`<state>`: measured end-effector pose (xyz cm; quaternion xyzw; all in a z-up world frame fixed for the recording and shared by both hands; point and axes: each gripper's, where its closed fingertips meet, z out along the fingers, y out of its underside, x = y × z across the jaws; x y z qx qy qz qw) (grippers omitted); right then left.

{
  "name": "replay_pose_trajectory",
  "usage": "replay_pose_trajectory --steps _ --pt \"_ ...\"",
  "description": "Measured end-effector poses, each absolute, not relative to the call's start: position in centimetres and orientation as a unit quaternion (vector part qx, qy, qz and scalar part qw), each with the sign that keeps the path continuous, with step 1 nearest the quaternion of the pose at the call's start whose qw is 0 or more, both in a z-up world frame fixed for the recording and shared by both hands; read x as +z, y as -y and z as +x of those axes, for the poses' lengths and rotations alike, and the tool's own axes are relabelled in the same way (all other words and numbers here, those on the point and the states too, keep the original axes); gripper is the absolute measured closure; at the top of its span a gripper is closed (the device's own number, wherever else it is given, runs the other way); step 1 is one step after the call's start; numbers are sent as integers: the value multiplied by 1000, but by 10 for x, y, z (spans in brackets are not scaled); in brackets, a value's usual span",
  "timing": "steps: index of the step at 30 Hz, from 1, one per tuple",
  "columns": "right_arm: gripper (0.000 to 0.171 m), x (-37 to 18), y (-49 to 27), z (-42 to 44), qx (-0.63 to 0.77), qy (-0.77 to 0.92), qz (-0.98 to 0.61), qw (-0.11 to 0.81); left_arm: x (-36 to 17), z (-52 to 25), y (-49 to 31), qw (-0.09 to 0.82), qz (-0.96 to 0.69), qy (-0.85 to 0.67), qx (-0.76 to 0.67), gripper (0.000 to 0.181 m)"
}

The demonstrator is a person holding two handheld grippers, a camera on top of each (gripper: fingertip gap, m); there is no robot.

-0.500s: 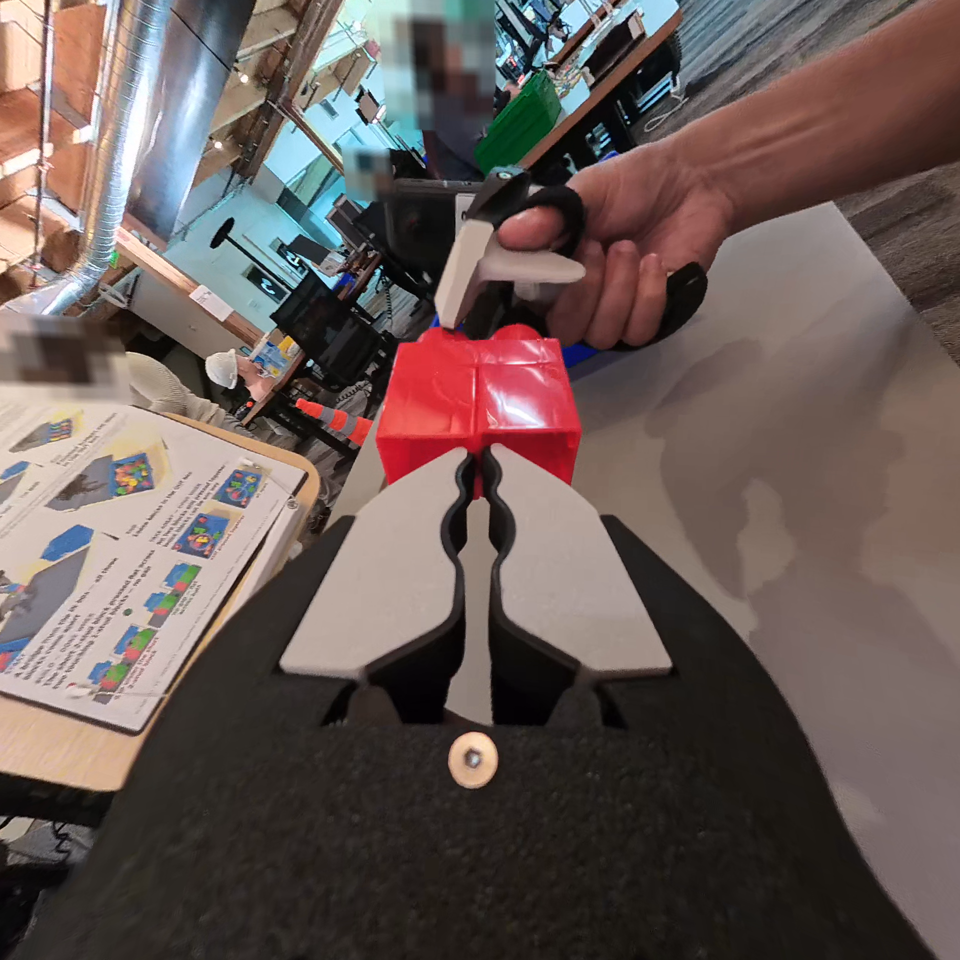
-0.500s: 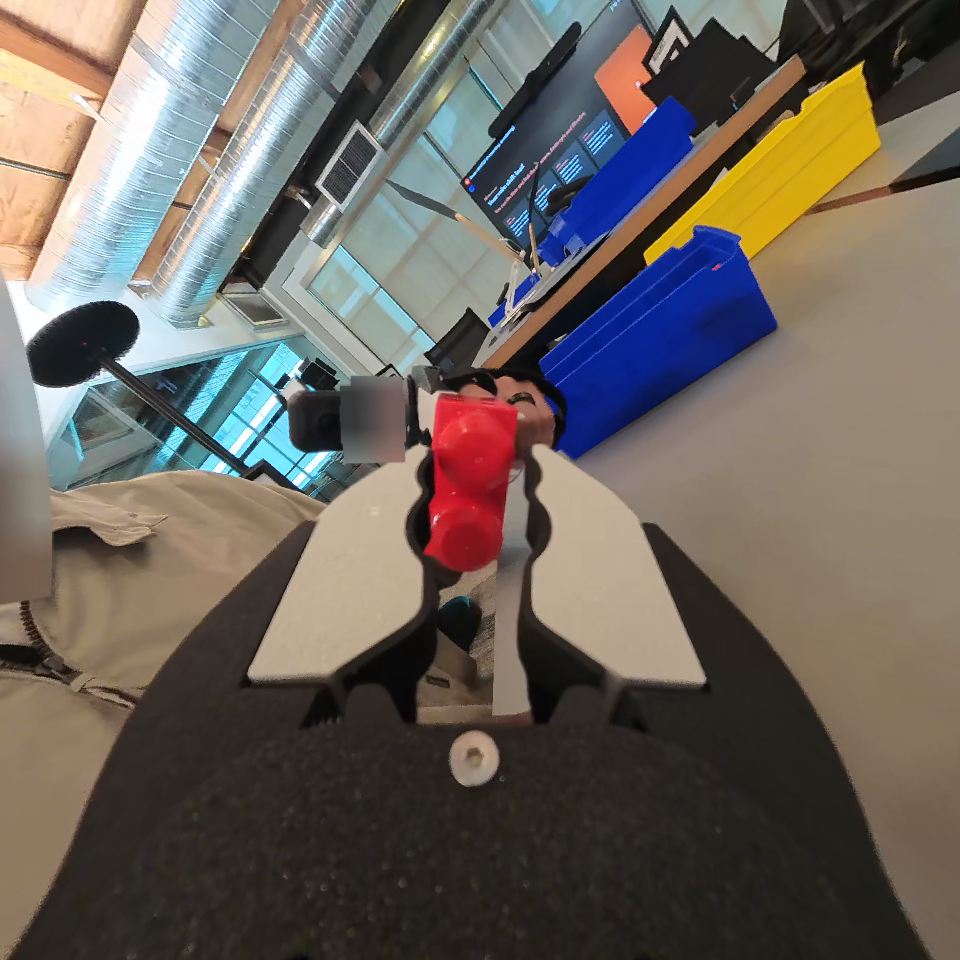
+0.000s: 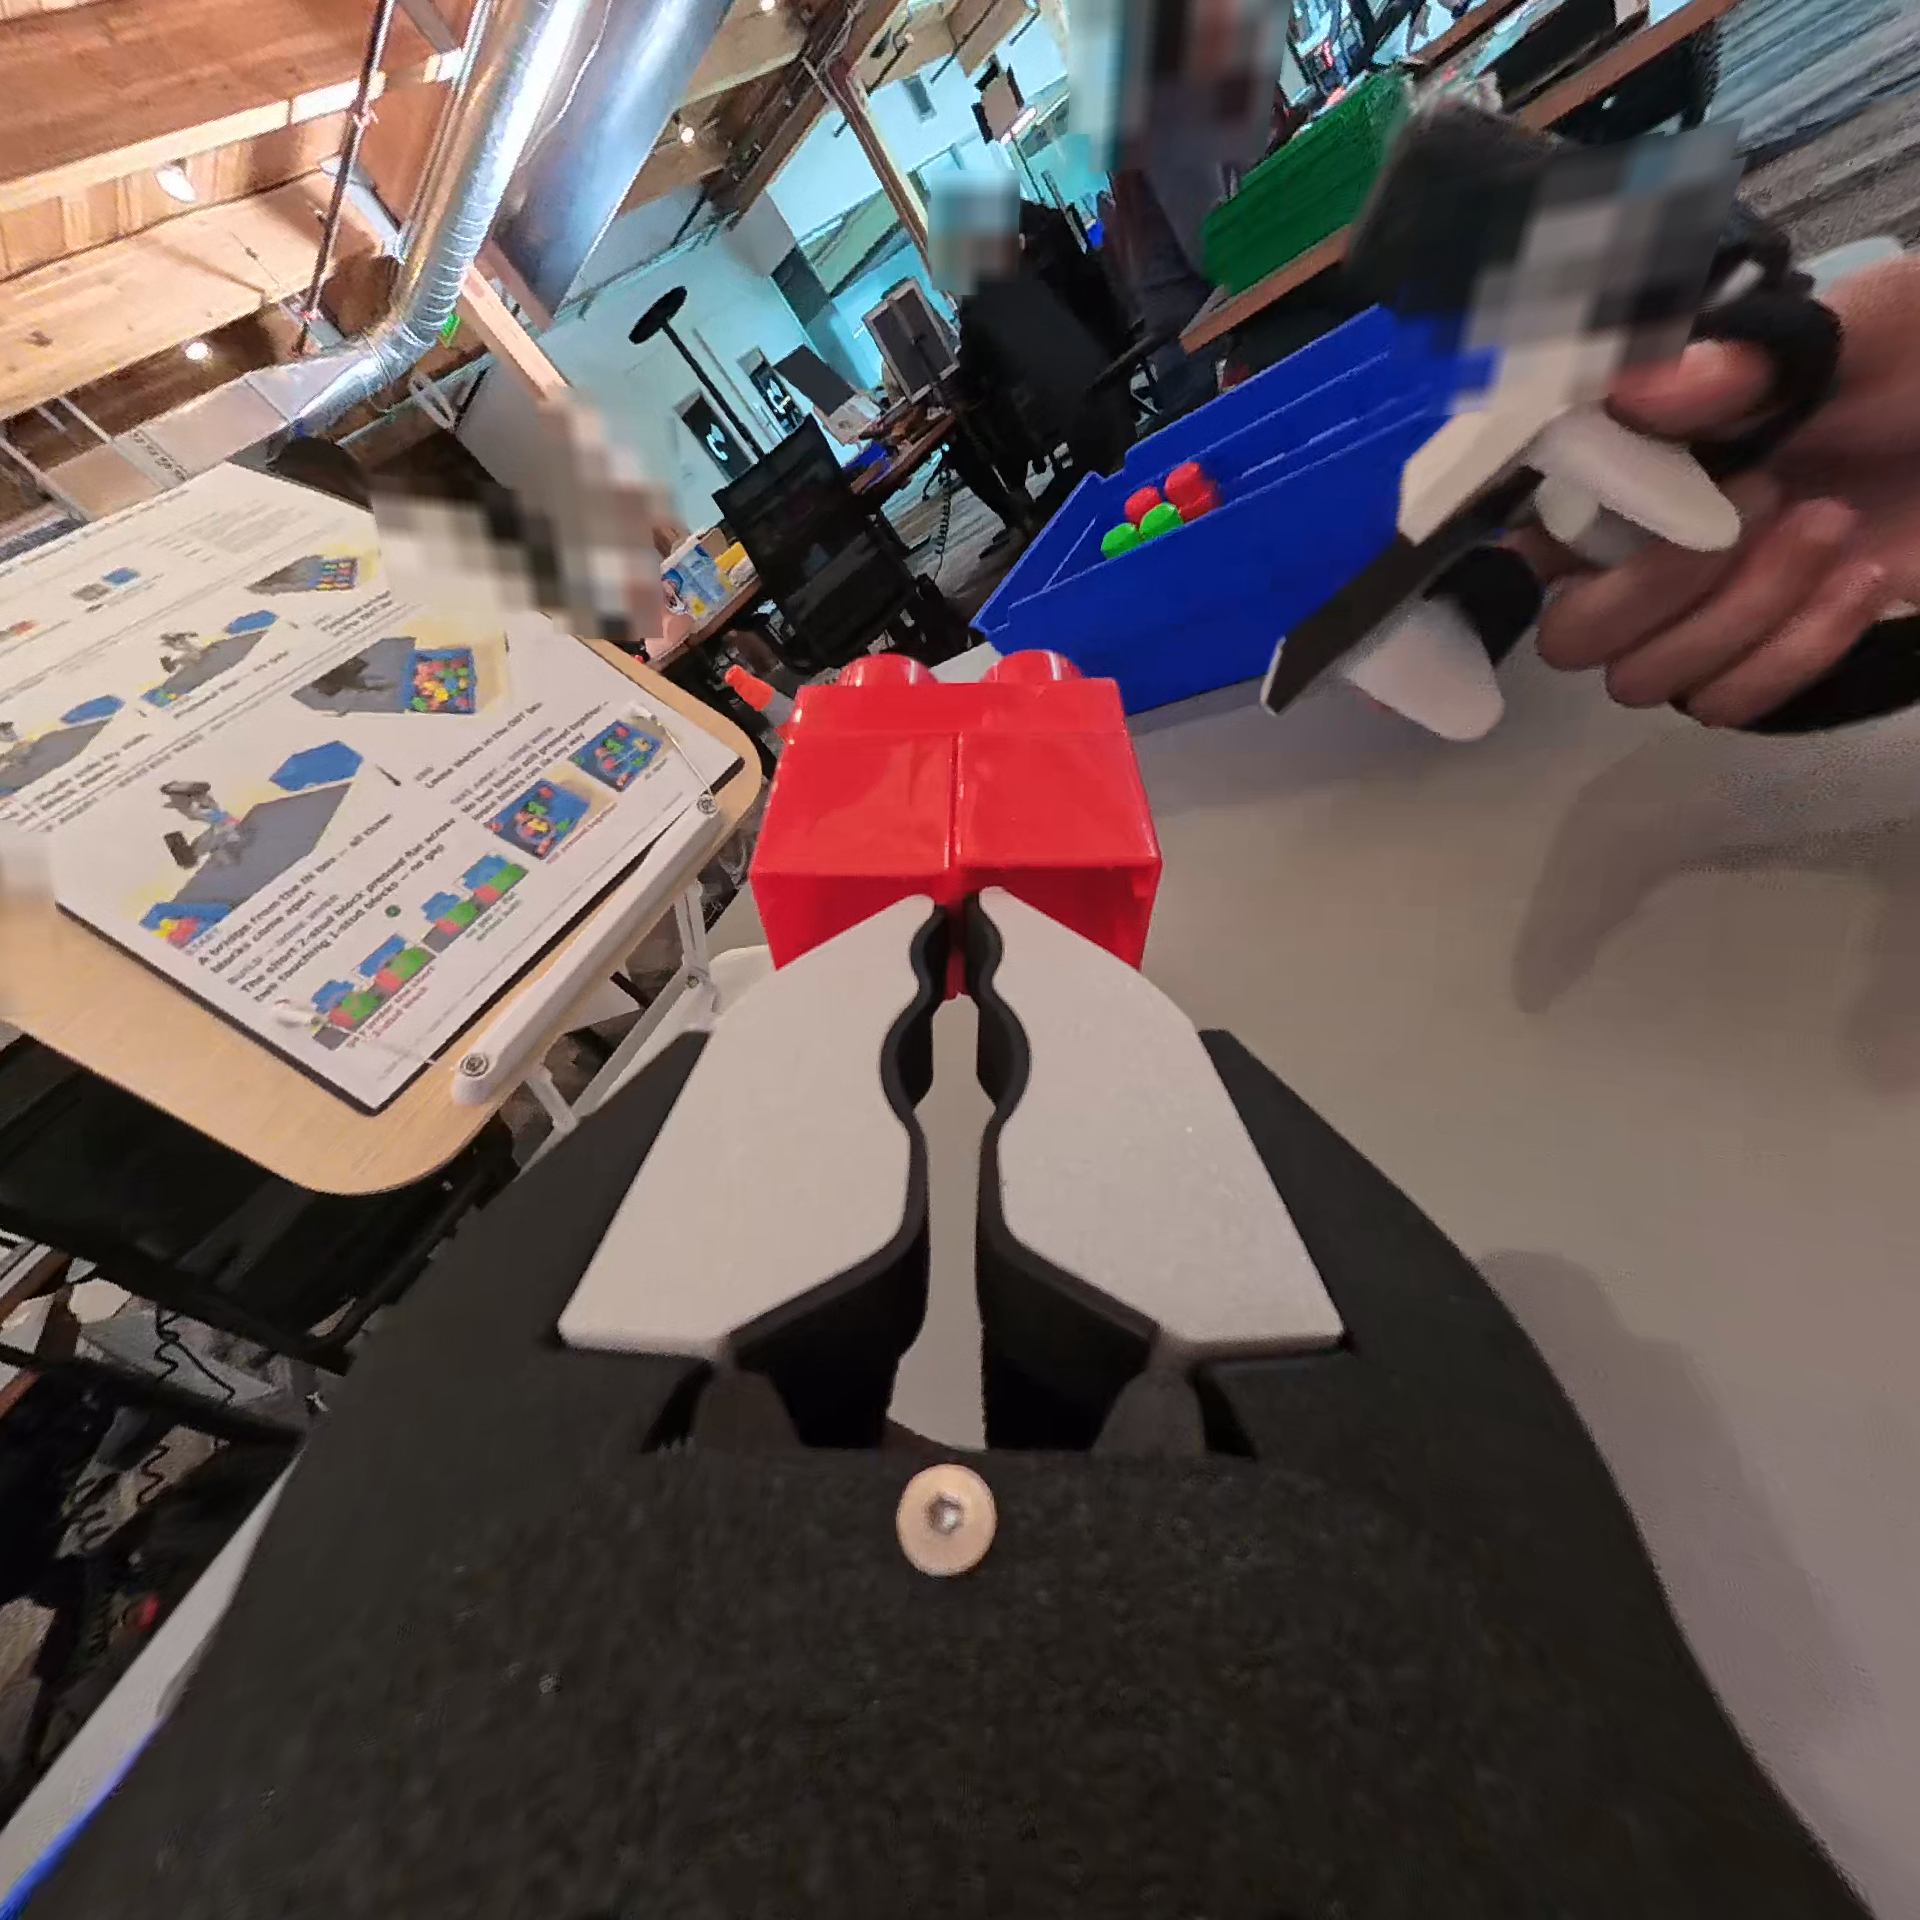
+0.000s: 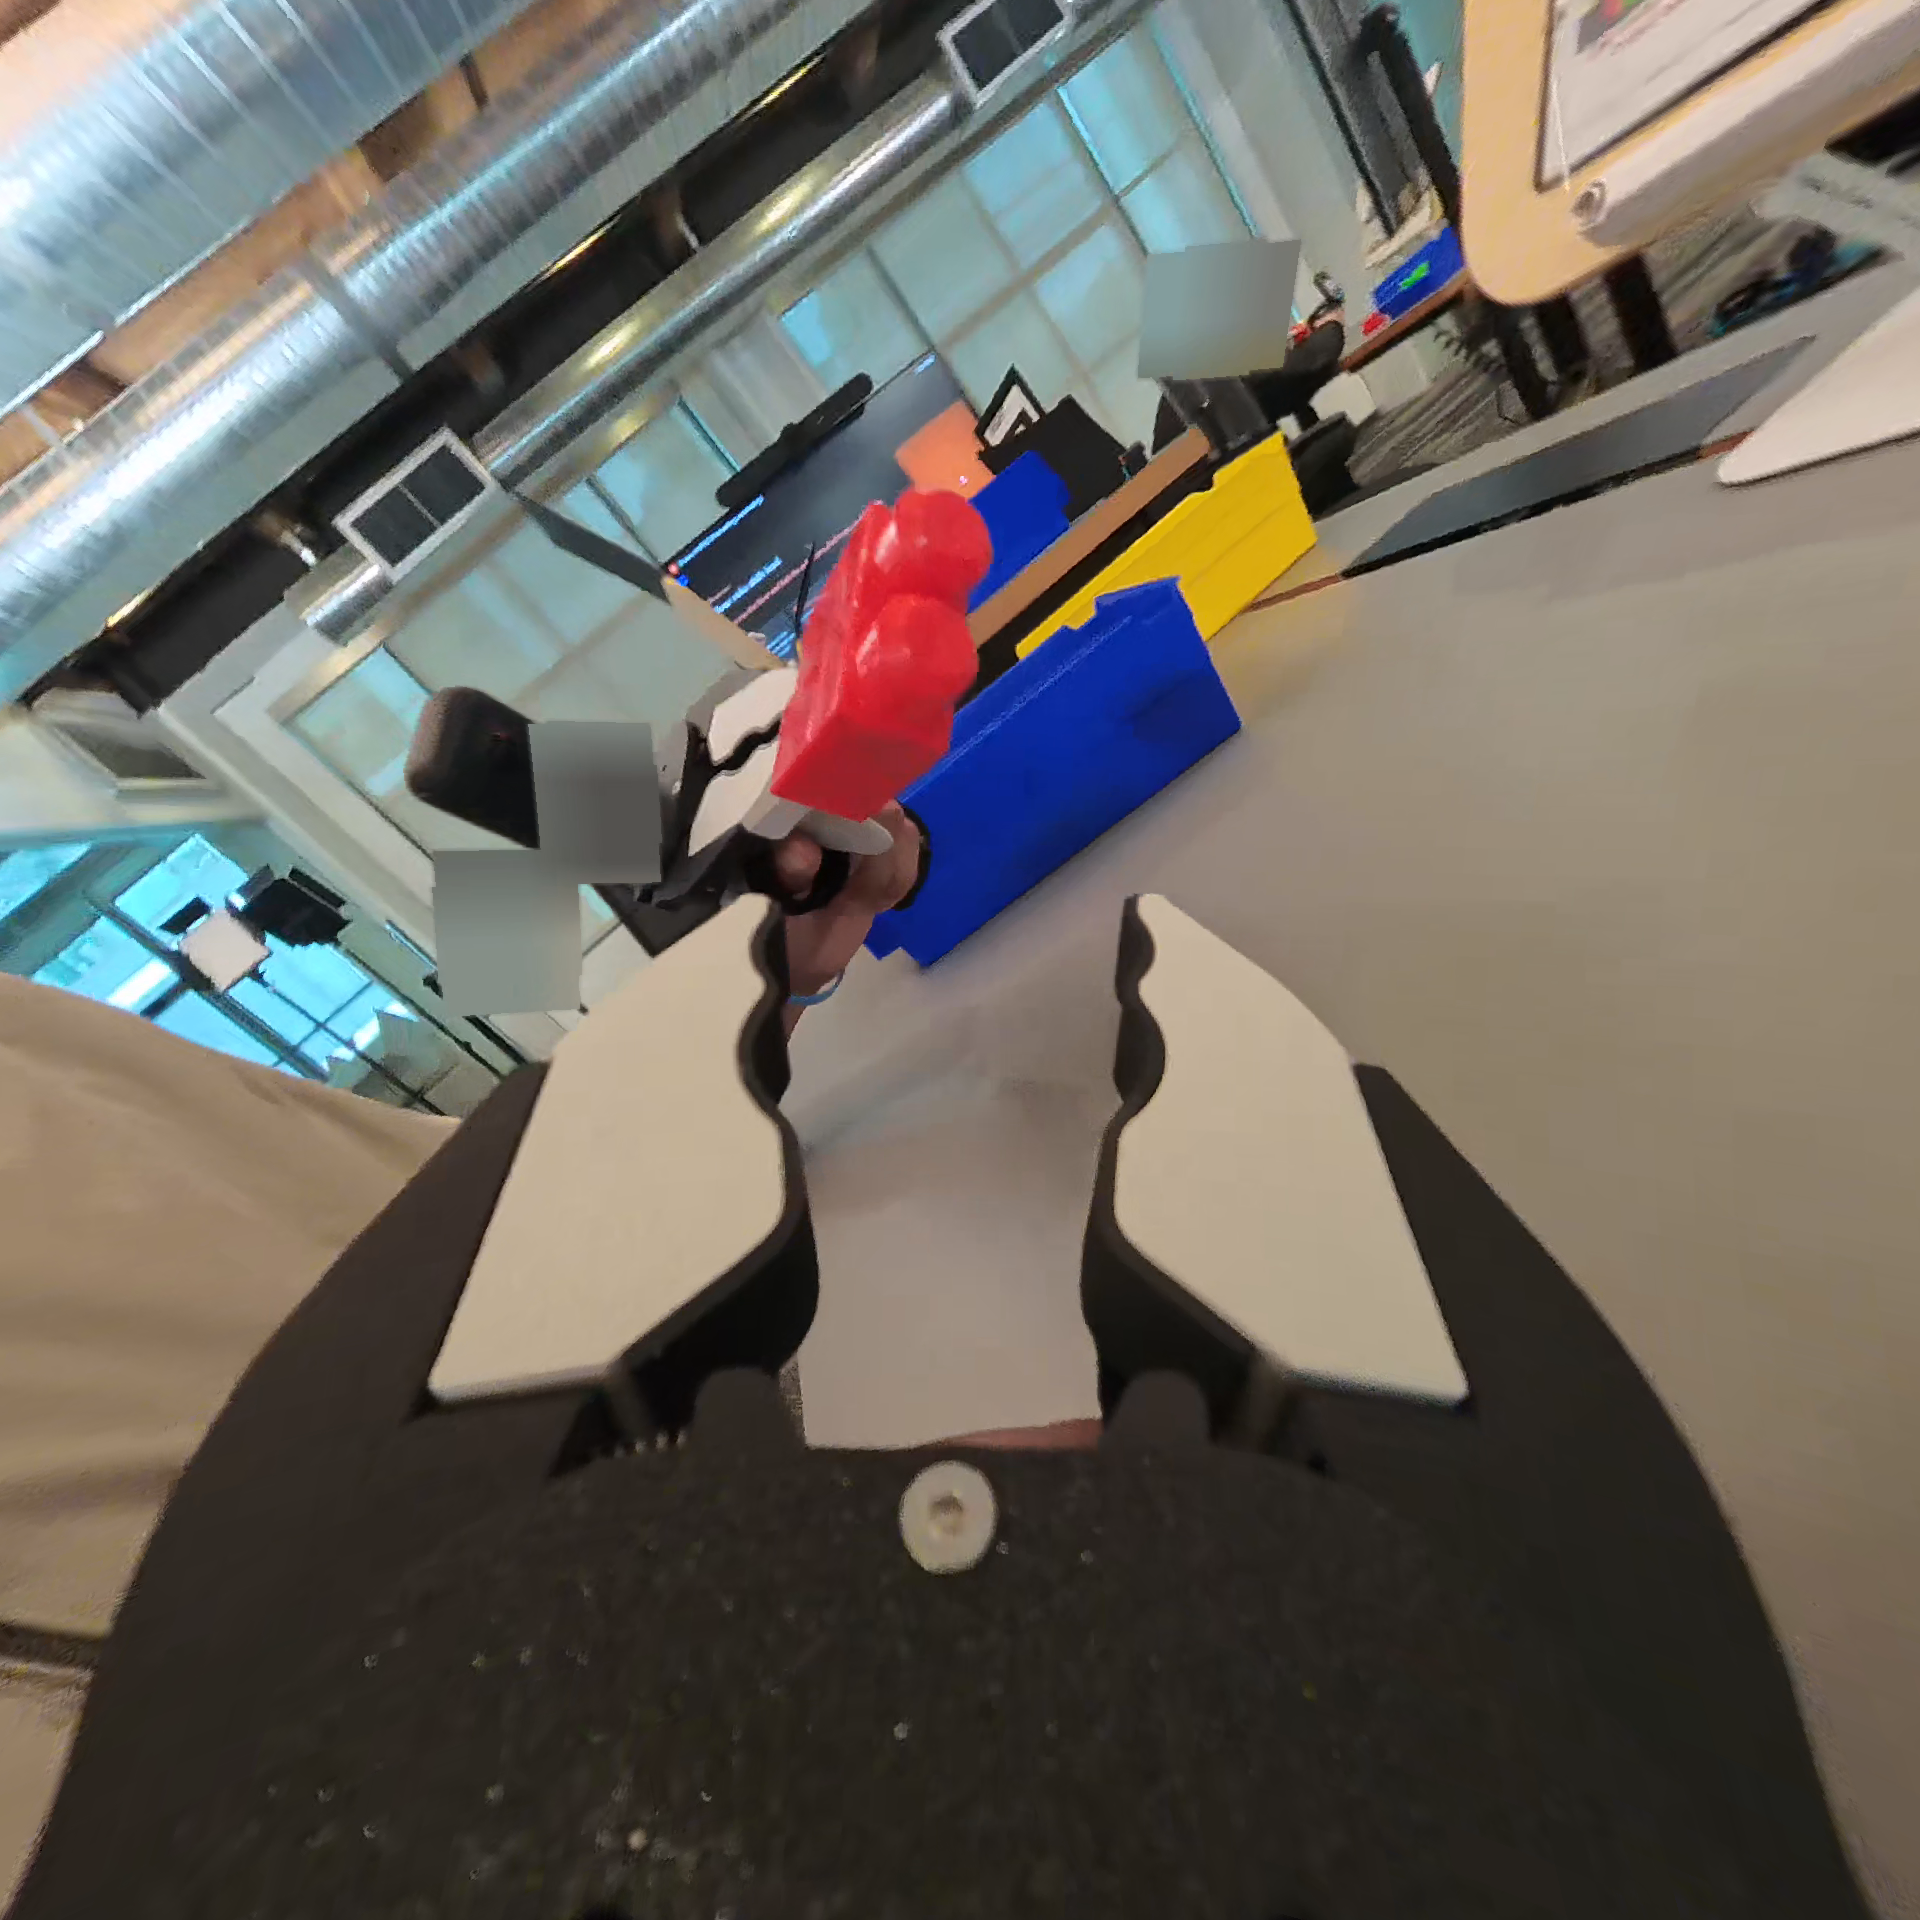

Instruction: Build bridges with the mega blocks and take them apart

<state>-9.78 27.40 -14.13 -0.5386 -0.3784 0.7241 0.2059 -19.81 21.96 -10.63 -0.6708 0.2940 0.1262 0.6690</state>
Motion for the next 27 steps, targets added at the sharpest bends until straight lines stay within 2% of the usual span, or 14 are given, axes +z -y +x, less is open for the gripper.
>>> replay_pose_trajectory --steps 22,27 --pt "114 -135 -253 -109 749 379 -526 141 -111 -192 -213 663 -674 -302 123 179" --pt "110 -118 -257 -114 753 413 -506 86 -108 -179 -216 656 -663 -345 107 179"
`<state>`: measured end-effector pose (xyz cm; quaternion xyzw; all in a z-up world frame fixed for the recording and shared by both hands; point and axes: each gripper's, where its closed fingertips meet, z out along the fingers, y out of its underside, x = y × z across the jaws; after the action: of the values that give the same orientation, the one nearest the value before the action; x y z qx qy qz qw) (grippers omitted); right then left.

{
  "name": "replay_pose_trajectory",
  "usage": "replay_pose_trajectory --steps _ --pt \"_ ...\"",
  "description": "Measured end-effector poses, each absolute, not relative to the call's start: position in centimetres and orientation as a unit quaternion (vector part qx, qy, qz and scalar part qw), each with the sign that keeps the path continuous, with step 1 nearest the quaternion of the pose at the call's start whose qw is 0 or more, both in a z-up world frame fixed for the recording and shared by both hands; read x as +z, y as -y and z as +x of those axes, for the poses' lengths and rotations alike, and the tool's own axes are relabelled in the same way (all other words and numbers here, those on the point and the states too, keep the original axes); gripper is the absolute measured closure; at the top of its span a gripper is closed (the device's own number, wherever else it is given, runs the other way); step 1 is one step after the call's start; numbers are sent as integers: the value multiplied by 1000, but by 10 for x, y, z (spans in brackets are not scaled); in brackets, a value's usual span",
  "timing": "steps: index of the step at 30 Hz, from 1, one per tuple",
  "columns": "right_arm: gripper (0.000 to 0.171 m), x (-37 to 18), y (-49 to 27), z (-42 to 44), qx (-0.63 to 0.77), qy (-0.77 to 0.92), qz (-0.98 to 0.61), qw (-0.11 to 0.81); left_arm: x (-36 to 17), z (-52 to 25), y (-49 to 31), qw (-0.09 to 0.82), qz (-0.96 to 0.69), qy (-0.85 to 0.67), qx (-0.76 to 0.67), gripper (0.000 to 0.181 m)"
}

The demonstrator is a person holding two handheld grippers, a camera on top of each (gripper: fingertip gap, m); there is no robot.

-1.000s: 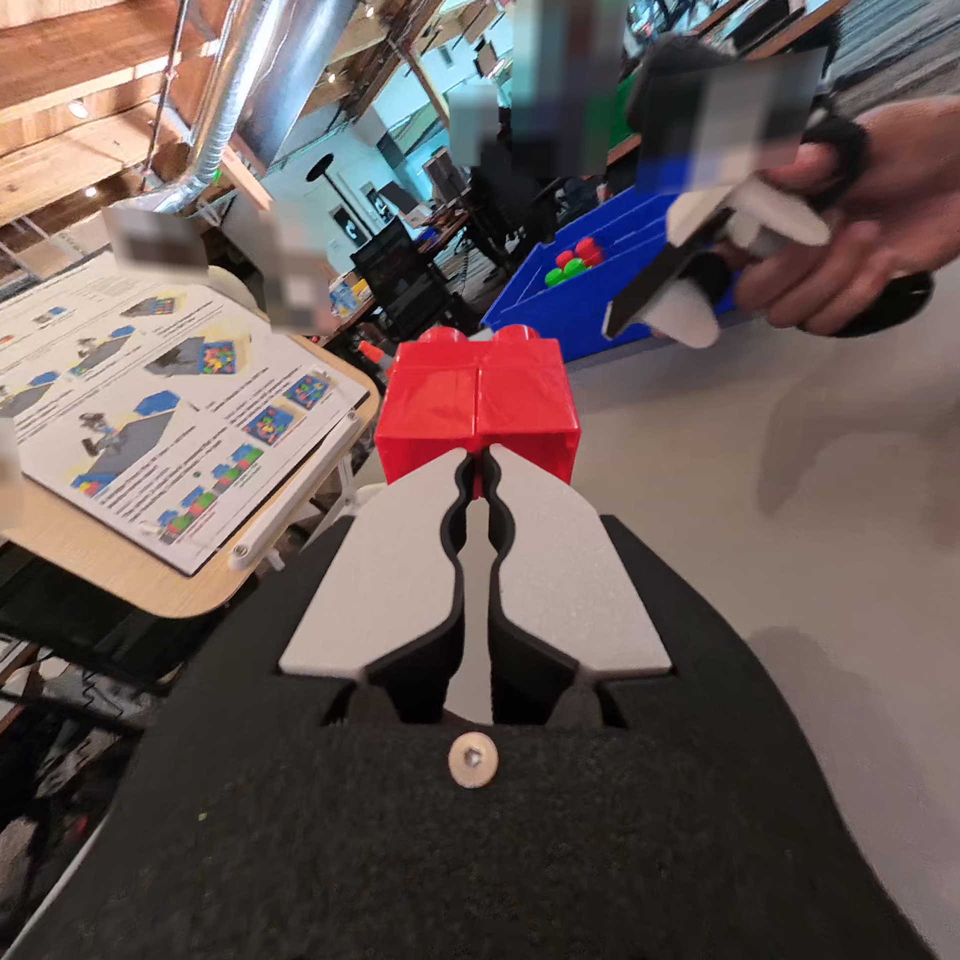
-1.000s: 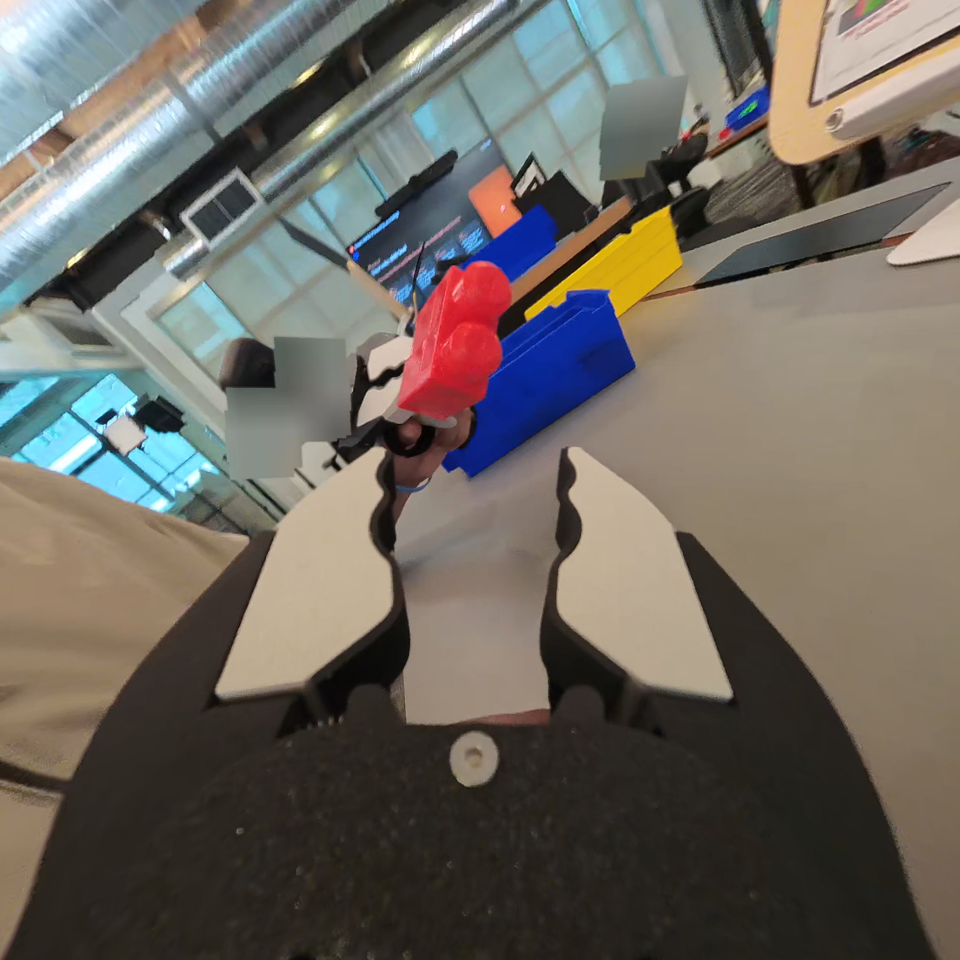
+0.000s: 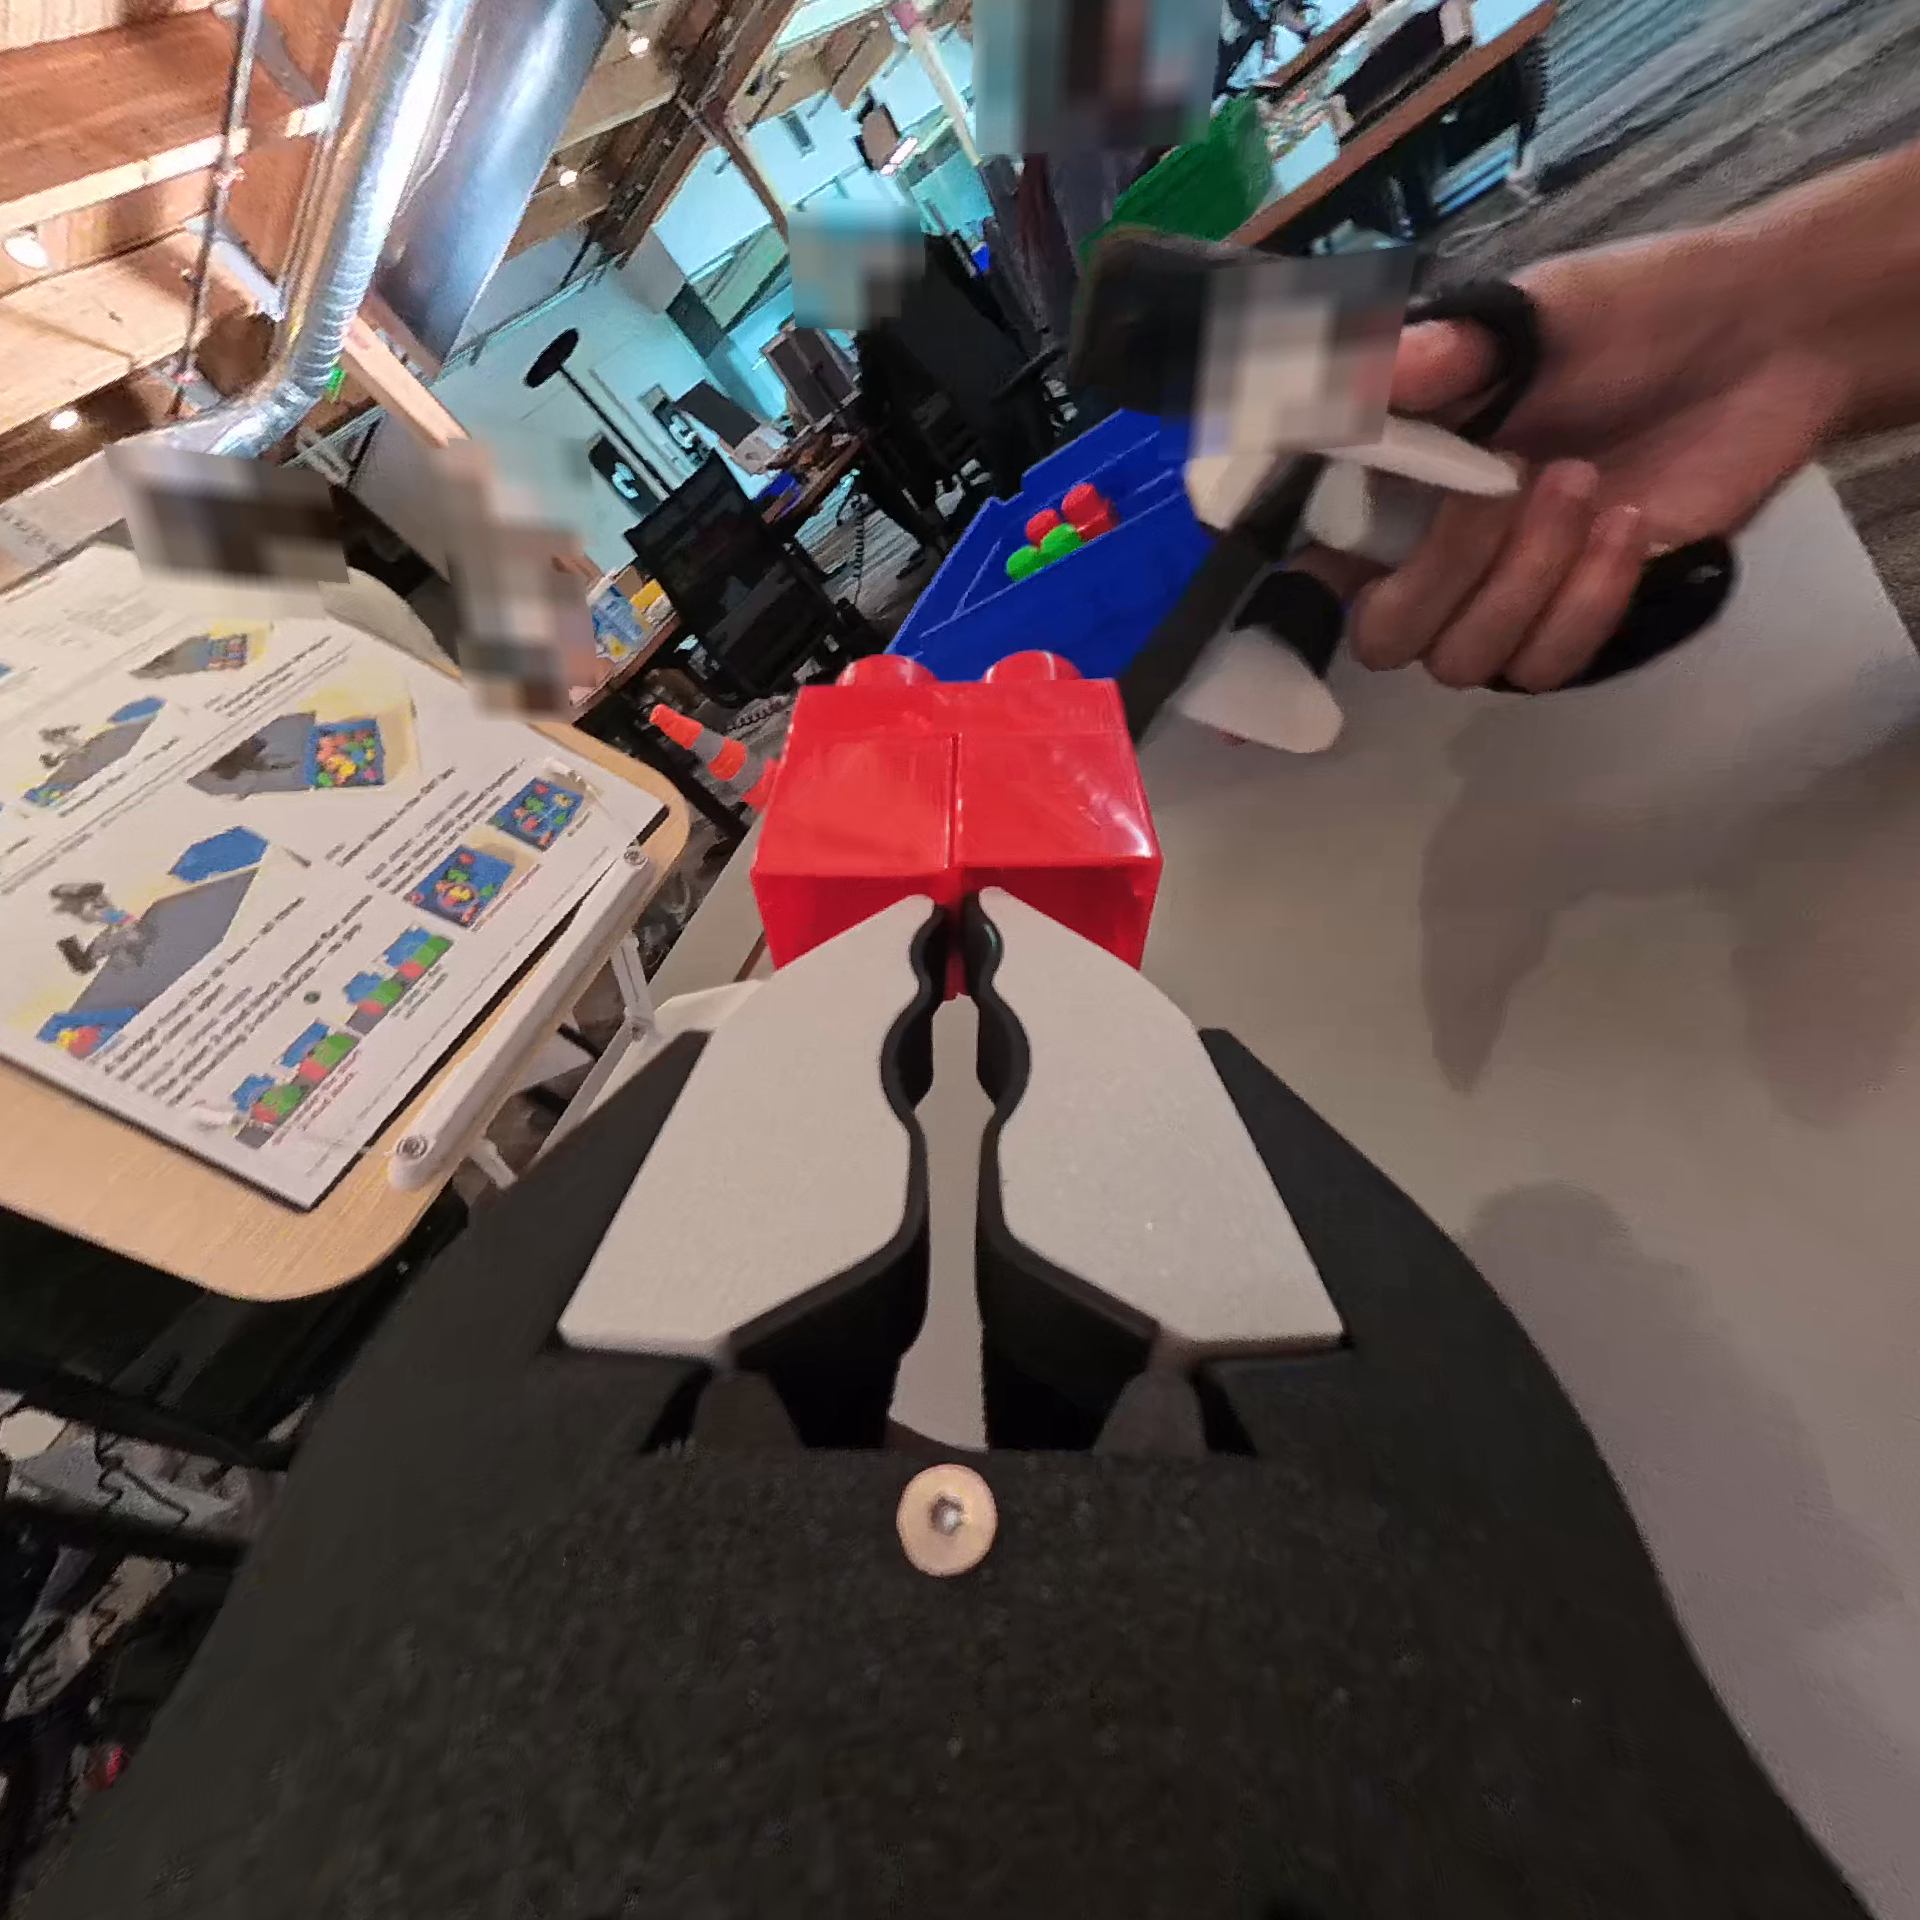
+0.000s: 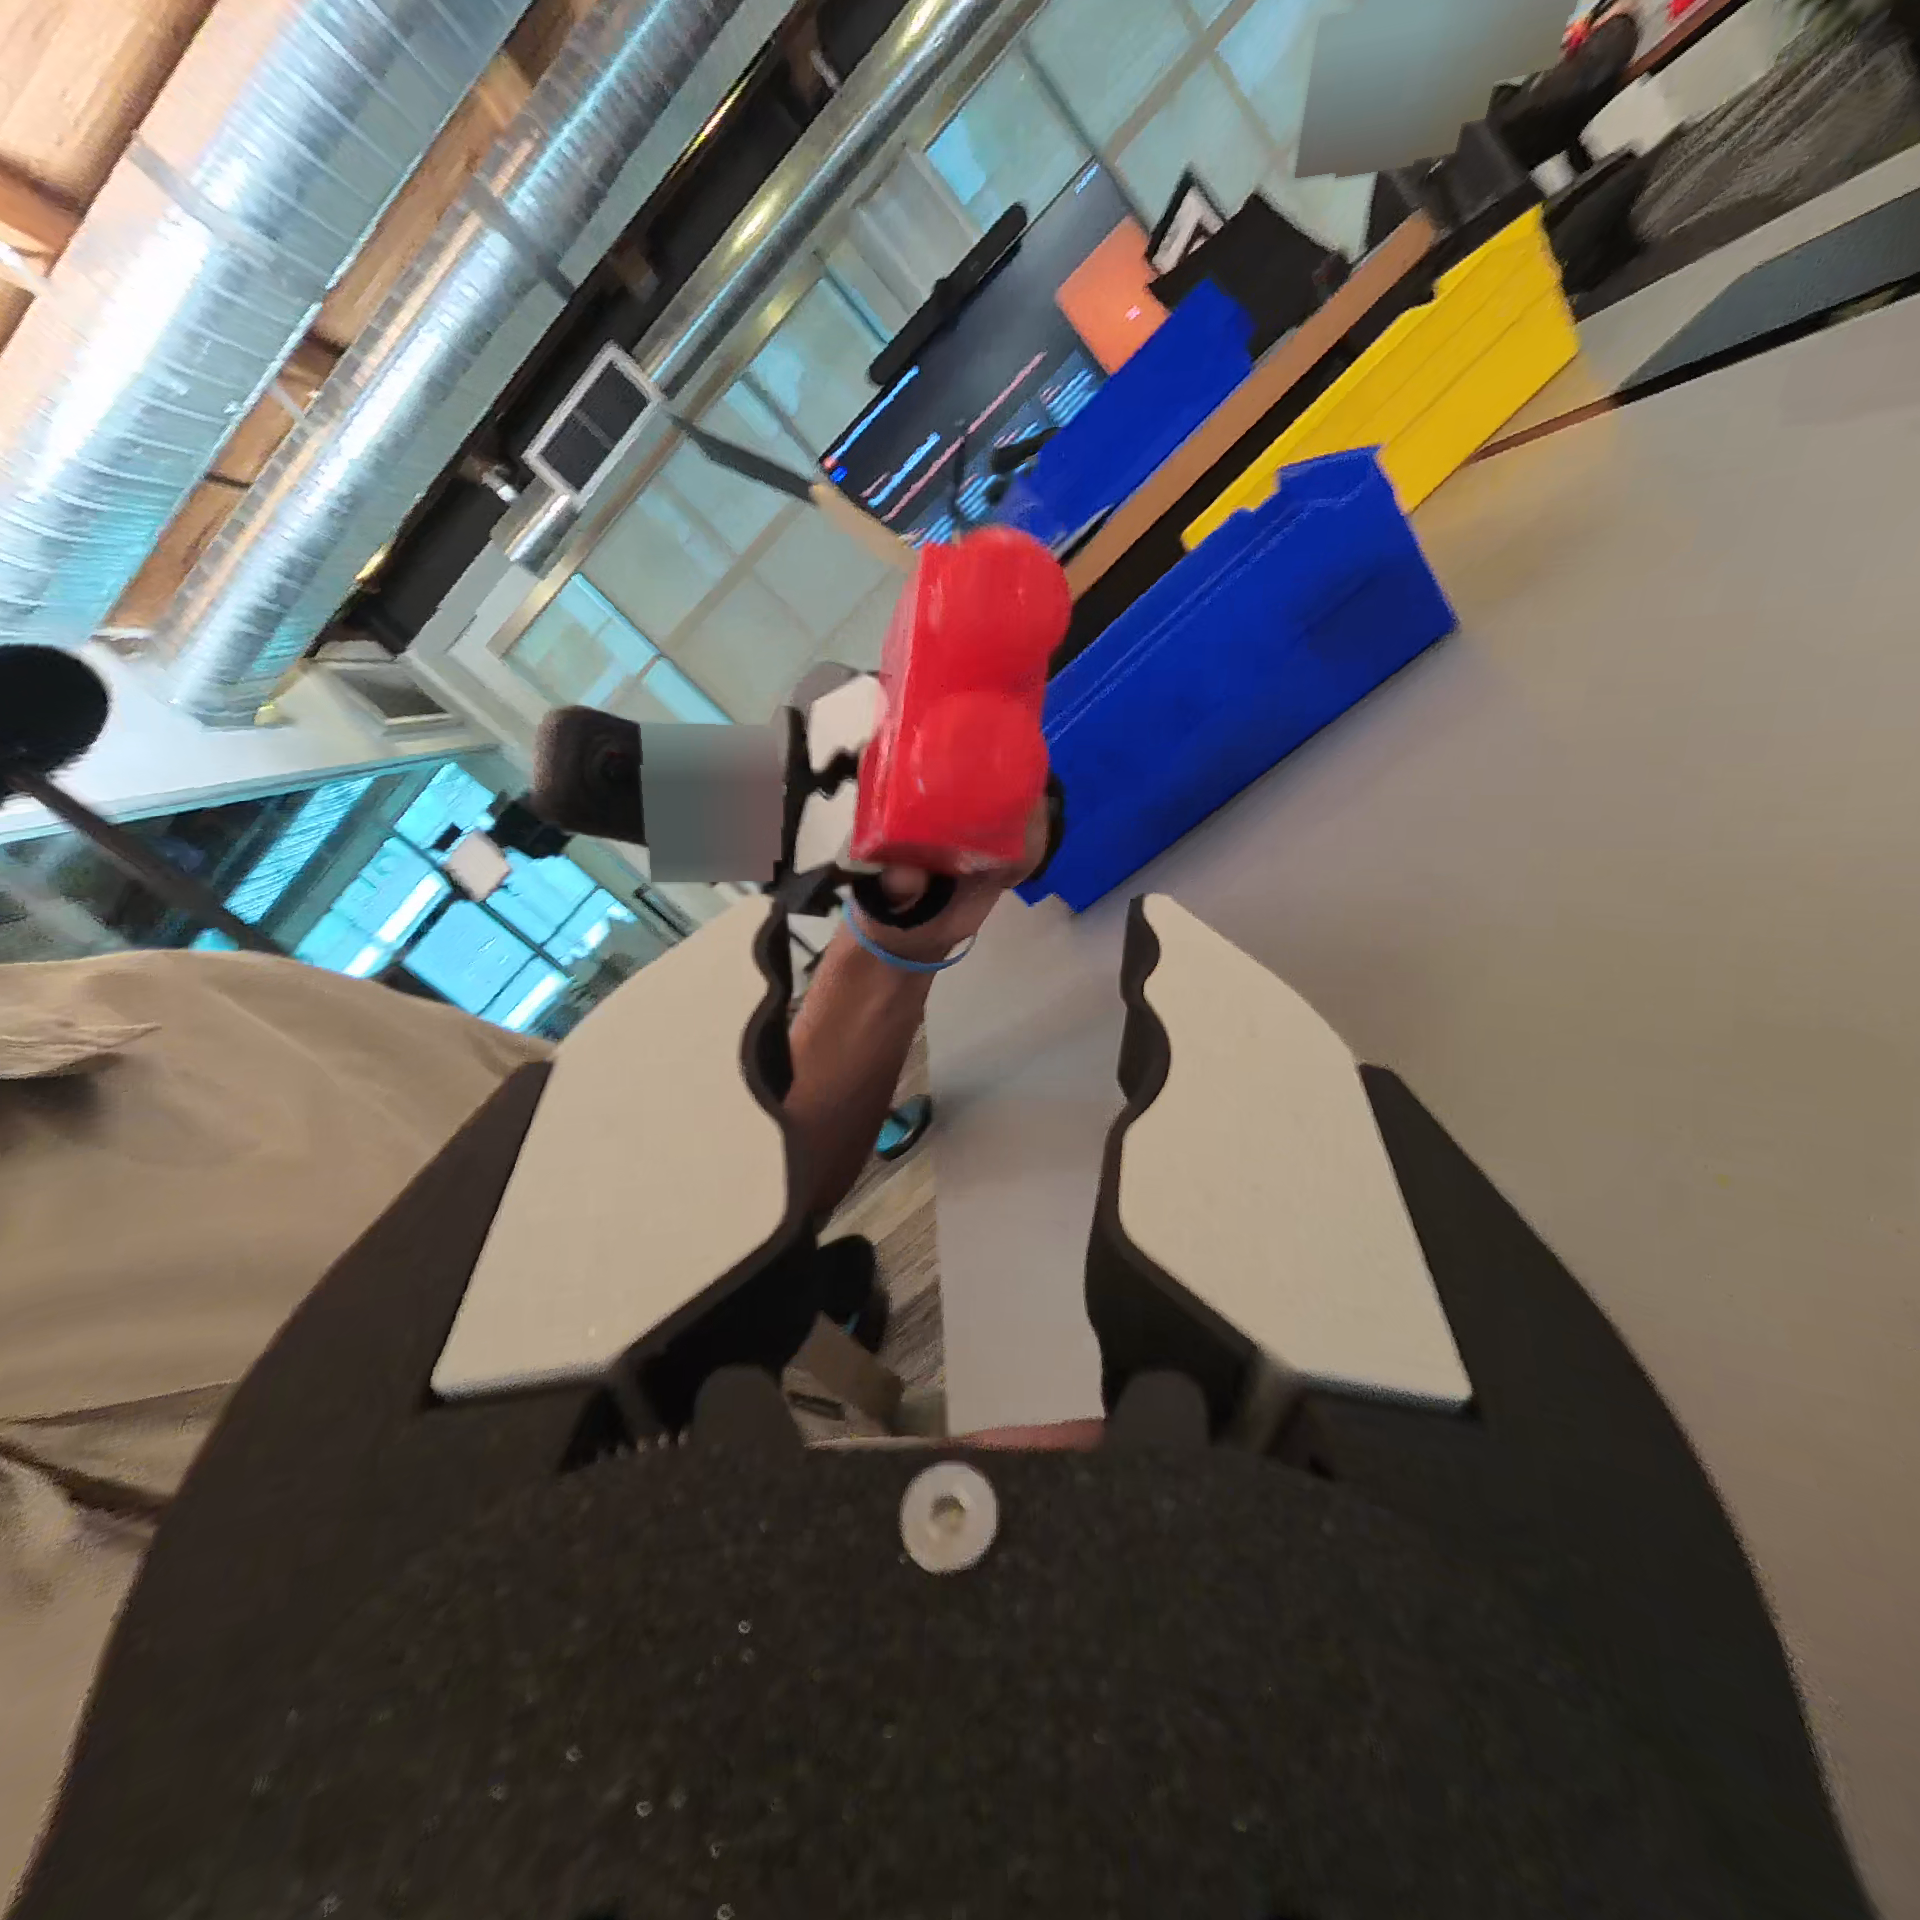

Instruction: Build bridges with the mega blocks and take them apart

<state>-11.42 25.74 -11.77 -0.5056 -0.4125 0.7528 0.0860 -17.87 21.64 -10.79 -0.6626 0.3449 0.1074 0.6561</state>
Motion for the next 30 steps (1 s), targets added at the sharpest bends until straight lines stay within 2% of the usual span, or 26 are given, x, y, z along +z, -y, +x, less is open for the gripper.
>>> replay_pose_trajectory --steps 8,10,11,16,19,22,26,30 --pt "110 -101 -243 -134 732 478 -485 -31 -105 -149 -229 629 -644 -422 107 179" --pt "127 -100 -240 -135 737 478 -476 -46 -104 -147 -232 631 -641 -424 104 179" --pt "135 -101 -241 -136 737 478 -476 -43 -104 -146 -233 634 -639 -423 103 179" --pt "135 -110 -253 -138 735 463 -495 -11 -112 -150 -237 641 -645 -403 107 178" --pt "135 -111 -276 -134 727 447 -520 24 -111 -161 -231 650 -652 -373 116 170" --pt "135 -113 -309 -128 683 444 -567 120 -111 -188 -228 653 -698 -277 99 153" --pt "135 -119 -340 -115 570 463 -614 290 -133 -230 -226 620 -776 -90 70 95" --pt "135 -124 -348 -104 452 465 -623 437 -151 -248 -215 638 -766 71 33 72"
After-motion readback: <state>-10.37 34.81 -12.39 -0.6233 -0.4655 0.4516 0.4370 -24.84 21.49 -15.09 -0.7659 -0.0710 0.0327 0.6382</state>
